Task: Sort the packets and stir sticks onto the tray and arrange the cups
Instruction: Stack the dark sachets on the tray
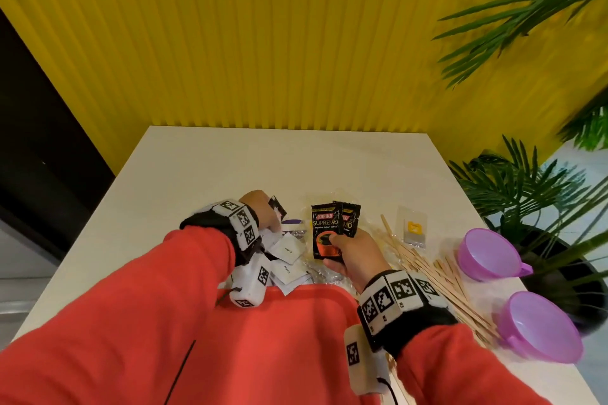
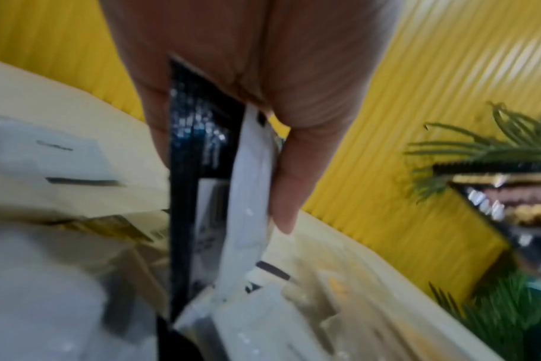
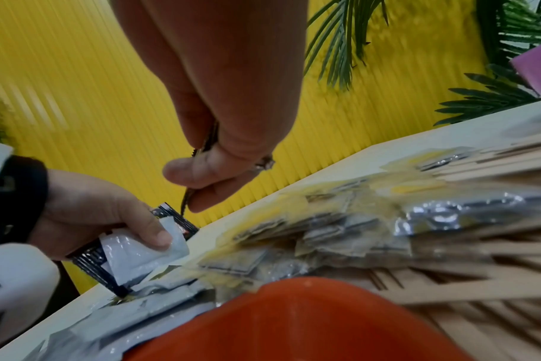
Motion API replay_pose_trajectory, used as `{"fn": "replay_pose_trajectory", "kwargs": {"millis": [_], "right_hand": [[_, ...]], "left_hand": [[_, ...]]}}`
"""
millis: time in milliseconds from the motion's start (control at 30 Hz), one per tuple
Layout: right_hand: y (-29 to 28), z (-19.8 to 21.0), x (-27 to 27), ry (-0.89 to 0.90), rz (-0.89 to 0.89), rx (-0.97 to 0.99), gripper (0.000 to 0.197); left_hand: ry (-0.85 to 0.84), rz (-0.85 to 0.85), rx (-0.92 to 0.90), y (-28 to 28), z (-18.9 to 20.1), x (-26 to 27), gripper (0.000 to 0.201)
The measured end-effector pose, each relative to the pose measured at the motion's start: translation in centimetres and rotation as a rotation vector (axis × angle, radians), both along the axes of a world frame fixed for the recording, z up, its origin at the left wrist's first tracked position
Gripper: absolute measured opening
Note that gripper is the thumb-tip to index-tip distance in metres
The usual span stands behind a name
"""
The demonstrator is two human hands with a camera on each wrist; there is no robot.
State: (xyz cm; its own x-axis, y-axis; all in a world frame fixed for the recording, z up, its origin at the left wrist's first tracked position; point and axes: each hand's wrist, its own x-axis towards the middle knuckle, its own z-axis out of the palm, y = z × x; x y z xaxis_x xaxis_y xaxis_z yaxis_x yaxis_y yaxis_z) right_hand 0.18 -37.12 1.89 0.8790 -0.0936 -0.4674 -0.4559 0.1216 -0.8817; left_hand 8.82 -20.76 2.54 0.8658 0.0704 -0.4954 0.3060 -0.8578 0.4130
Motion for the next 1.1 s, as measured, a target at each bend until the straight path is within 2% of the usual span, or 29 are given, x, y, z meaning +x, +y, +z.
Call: {"fn": "replay_pose_trajectory", "kwargs": {"millis": [200, 300, 400, 467, 567, 633, 700, 733, 800, 833, 1100], "right_hand": [[1.5, 0.3, -0.3, 0.023, 0.029, -0.002, 0.013], [1.8, 0.5, -0.6, 0.037, 0.026, 0.019, 0.014], [1.7, 0.2, -0.8, 0.037, 0.039, -0.035, 0.022], [1.6, 0.0, -0.9, 0.044, 0.048, -0.058, 0.028], [1.5, -0.1, -1.0, 0.043, 0.082, -0.094, 0.012], [1.6, 0.0, -1.2, 0.050, 0.087, -0.090, 0.015], [1.8, 0.0, -1.2, 0.065, 0.078, -0.067, 0.014], [1.9, 0.1, -1.2, 0.071, 0.069, -0.059, 0.021], [2.0, 0.0, -0.8, 0.069, 0.067, -0.055, 0.030], [2.1, 0.1, -0.8, 0.062, 0.075, -0.049, 0.030], [4.4, 0.5, -1.2, 0.067, 0.215, 0.097, 0.013]], "left_hand": [[0.046, 0.019, -0.070, 0.4, 0.6, -1.6, 0.012], [0.045, 0.075, -0.143, 0.4, 0.5, -2.5, 0.006], [0.089, 0.119, -0.202, 0.2, 0.5, -2.8, 0.011], [0.083, 0.147, -0.254, 0.1, 0.5, -2.9, 0.029], [0.062, 0.201, -0.283, 0.4, 0.7, -3.4, 0.049], [0.051, 0.222, -0.302, 0.6, 1.0, -3.8, 0.053], [0.051, 0.247, -0.357, 0.7, 1.4, -4.1, 0.053], [0.052, 0.266, -0.397, 0.8, 1.5, -4.2, 0.050], [0.050, 0.327, -0.482, 0.8, 2.2, -4.7, 0.032], [0.053, 0.358, -0.516, 0.8, 2.4, -5.0, 0.026], [0.143, 0.370, -0.889, -0.5, 1.8, -7.5, 0.023]]}}
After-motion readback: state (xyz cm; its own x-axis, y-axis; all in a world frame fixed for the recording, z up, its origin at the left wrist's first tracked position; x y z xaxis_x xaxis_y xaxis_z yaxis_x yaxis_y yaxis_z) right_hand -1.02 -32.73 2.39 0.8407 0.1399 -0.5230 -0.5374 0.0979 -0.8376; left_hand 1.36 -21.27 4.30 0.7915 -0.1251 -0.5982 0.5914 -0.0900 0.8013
